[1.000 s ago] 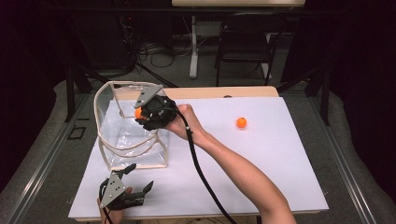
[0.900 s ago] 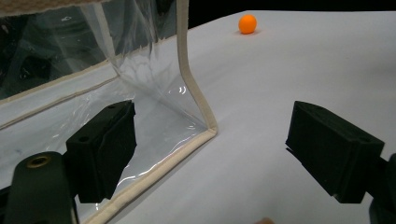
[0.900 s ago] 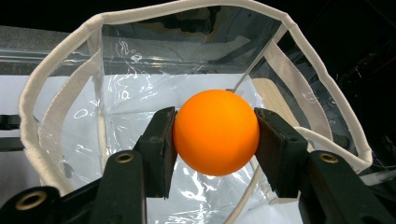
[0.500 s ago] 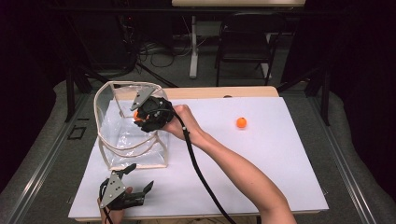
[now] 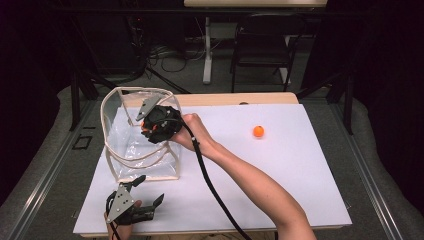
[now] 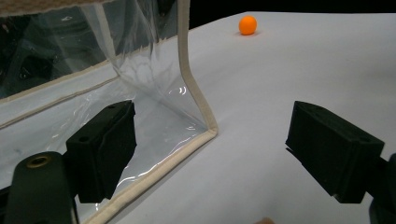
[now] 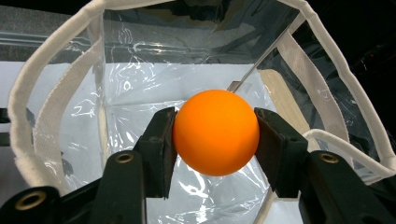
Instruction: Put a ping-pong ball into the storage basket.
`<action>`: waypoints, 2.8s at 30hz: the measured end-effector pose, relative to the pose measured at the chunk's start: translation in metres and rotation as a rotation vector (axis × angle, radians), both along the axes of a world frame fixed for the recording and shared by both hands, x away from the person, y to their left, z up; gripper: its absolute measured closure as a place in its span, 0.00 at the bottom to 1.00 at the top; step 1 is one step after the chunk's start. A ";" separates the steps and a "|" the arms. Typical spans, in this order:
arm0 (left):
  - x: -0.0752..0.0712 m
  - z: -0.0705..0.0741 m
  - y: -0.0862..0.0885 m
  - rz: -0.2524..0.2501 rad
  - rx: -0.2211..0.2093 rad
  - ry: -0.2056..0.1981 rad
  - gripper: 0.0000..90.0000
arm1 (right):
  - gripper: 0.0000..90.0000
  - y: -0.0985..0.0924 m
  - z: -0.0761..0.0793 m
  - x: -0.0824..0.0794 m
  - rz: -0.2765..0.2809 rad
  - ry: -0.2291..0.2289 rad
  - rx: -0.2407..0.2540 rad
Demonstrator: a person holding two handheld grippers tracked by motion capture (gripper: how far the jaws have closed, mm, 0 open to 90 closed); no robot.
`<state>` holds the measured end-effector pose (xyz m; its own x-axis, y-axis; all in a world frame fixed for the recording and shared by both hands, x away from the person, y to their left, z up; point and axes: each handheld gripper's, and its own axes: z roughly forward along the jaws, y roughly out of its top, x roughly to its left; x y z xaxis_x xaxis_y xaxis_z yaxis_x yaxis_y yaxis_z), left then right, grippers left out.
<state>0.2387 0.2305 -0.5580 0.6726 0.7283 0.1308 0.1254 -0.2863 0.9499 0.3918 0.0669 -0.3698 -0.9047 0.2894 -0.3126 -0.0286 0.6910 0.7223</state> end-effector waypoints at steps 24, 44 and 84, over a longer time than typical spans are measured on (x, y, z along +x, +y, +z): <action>0.000 0.000 -0.001 0.001 0.000 0.001 0.17 | 0.16 -0.010 -0.004 0.006 -0.023 0.103 0.029; -0.001 0.000 -0.002 -0.003 0.007 -0.001 0.17 | 0.02 -0.063 0.012 0.010 -0.058 0.136 0.127; 0.001 0.000 -0.003 -0.003 -0.005 0.001 0.17 | 0.01 -0.138 -0.047 -0.007 -0.133 0.163 0.105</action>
<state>0.2402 0.2276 -0.5582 0.6752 0.7268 0.1262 0.1254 -0.2817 0.9513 0.3851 -0.0714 -0.4171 -0.8925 0.4327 -0.1273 0.1810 0.6021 0.7776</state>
